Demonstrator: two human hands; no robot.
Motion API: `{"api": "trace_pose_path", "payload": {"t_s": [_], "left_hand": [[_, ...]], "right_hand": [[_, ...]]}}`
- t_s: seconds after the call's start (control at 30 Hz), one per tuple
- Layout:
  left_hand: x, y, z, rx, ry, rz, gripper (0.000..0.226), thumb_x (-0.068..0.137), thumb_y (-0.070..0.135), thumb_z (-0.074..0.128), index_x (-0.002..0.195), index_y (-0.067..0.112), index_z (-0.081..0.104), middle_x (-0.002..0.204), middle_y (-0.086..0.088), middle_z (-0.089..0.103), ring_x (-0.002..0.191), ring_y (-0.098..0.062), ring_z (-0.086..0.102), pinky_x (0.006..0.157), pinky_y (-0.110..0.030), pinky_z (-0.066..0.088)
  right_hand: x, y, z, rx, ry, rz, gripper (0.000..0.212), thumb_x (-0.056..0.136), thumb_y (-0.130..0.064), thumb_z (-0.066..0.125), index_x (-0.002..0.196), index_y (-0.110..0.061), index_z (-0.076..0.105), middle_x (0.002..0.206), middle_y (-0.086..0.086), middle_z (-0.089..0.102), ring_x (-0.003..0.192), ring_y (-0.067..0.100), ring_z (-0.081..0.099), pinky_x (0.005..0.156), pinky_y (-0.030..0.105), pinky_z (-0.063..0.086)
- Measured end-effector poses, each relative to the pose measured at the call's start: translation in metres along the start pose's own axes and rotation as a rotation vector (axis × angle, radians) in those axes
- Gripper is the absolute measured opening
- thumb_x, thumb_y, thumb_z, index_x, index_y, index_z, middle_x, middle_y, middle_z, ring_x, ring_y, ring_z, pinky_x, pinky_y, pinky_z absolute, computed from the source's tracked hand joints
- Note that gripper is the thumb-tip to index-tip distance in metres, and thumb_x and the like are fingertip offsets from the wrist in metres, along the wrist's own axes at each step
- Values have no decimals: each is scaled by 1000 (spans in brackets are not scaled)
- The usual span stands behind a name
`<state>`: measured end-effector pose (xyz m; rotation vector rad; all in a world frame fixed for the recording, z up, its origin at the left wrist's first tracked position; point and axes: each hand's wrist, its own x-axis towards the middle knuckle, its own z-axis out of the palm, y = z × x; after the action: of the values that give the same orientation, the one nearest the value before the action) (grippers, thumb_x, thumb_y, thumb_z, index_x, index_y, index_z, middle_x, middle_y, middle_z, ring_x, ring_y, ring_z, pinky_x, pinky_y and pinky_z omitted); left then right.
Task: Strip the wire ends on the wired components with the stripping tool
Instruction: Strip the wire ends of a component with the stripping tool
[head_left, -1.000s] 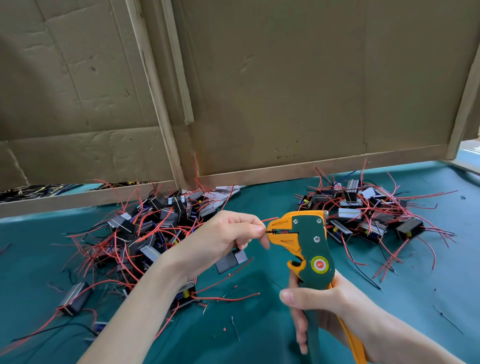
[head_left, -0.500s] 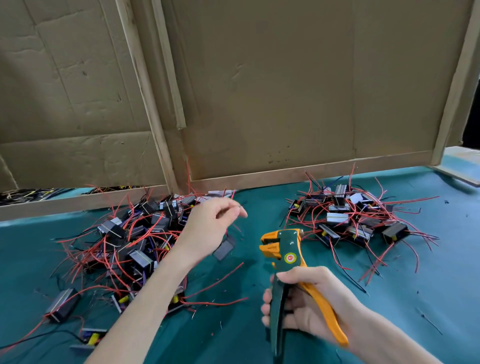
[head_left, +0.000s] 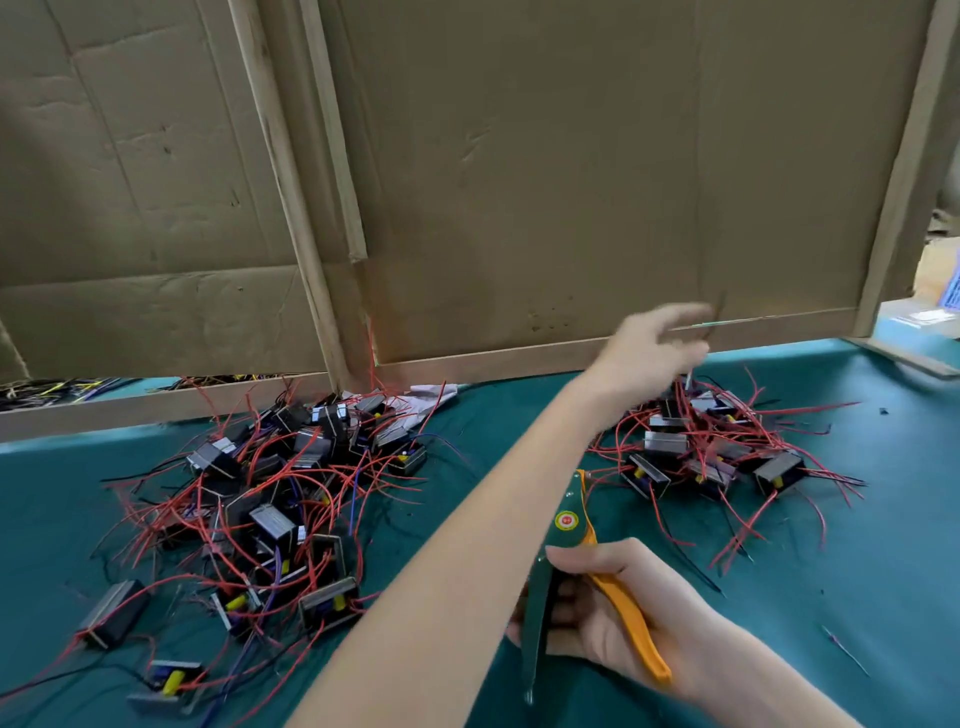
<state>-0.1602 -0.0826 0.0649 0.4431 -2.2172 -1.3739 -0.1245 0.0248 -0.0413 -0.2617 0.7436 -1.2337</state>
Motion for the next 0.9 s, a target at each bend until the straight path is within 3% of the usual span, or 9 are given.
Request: {"api": "trace_pose_path", "payload": {"t_s": [0.13,0.23,0.4,0.47,0.57,0.67,0.73,0.8,0.9], "left_hand": [[-26,-13,-6,313,-211,-19,44,94,9,56,137,11,50,139,-7,53,118,-22,56,107,-33,39],[-57,-15,-38,458,-216,-35,37,95,14,56,132,13,55,133,-4,58,116,-18,58,104,-32,41],[-115,-29,-124,662,126,-145,25,95,15,53,117,18,66,120,2,66,106,-12,58,87,-16,38],[-131,-44,-150,795,291,-248,24,95,14,52,112,19,68,118,2,66,99,-15,59,80,-18,36],[-138,-71,-167,895,386,-387,21,95,16,52,109,19,68,113,-3,67,78,-19,56,74,-26,41],[-132,-99,-160,1008,330,-411,27,95,24,53,120,19,63,118,-5,67,101,-25,61,91,-34,46],[-126,-116,-149,1126,220,-448,37,97,31,49,133,22,53,124,-10,63,118,-29,53,101,-41,36],[-120,-127,-138,1206,134,-507,40,98,34,46,136,21,47,126,-12,58,123,-30,44,101,-44,30],[-116,-132,-133,1237,183,-516,39,96,35,49,131,18,44,125,-3,56,122,-28,41,95,-46,28]], "right_hand": [[-1,0,1,38,4,-23,35,68,-2,60,101,9,59,95,37,65,79,48,69,64,53,58],[-1,0,1,77,1,-43,39,65,-4,64,102,8,59,105,40,62,86,51,67,66,54,58],[0,0,1,19,3,-72,47,63,-6,68,107,4,59,105,39,63,86,49,68,69,53,58],[1,1,1,-21,10,-78,46,66,-8,66,109,3,57,100,37,64,81,47,68,68,51,58],[0,3,3,-64,8,-83,47,66,-8,66,110,4,57,97,37,64,78,46,68,66,50,58],[-2,3,4,-70,-7,-95,46,67,-7,65,111,4,58,97,38,63,78,46,67,66,50,58],[-3,2,4,-71,-10,-101,43,68,-7,64,110,4,58,97,38,63,78,46,67,66,50,58],[-2,2,3,-71,-4,-101,41,69,-6,64,108,5,59,96,38,63,78,46,67,66,50,58],[1,1,1,-82,14,-101,41,67,-7,65,105,5,60,94,37,63,77,46,67,66,50,58]]}}
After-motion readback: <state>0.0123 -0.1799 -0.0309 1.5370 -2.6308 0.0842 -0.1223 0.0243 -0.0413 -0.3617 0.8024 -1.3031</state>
